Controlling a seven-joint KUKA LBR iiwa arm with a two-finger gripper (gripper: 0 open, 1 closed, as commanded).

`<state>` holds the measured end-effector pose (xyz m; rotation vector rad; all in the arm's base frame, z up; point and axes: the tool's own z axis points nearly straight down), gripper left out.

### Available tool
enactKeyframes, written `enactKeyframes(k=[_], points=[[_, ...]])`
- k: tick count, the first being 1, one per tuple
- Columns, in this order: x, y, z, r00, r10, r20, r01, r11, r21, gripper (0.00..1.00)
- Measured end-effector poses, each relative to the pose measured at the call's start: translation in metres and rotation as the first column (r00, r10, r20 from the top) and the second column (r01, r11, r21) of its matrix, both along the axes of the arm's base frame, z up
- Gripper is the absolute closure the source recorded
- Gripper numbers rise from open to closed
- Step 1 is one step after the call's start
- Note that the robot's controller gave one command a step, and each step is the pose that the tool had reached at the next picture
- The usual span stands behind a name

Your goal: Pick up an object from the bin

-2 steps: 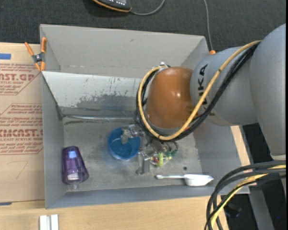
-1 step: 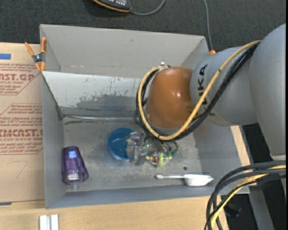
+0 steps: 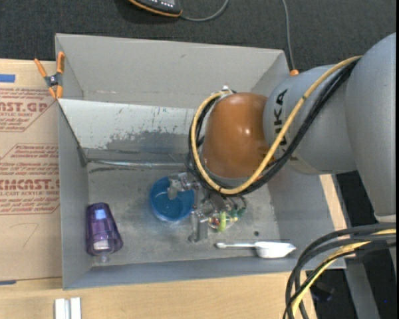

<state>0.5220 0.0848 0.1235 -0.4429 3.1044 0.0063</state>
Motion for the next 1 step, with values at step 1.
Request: enactKeyframes(k=[1], points=[[0.0,0.0,0.0,1.0,0.0,0.0,0.0,1.0,0.0,1.0]])
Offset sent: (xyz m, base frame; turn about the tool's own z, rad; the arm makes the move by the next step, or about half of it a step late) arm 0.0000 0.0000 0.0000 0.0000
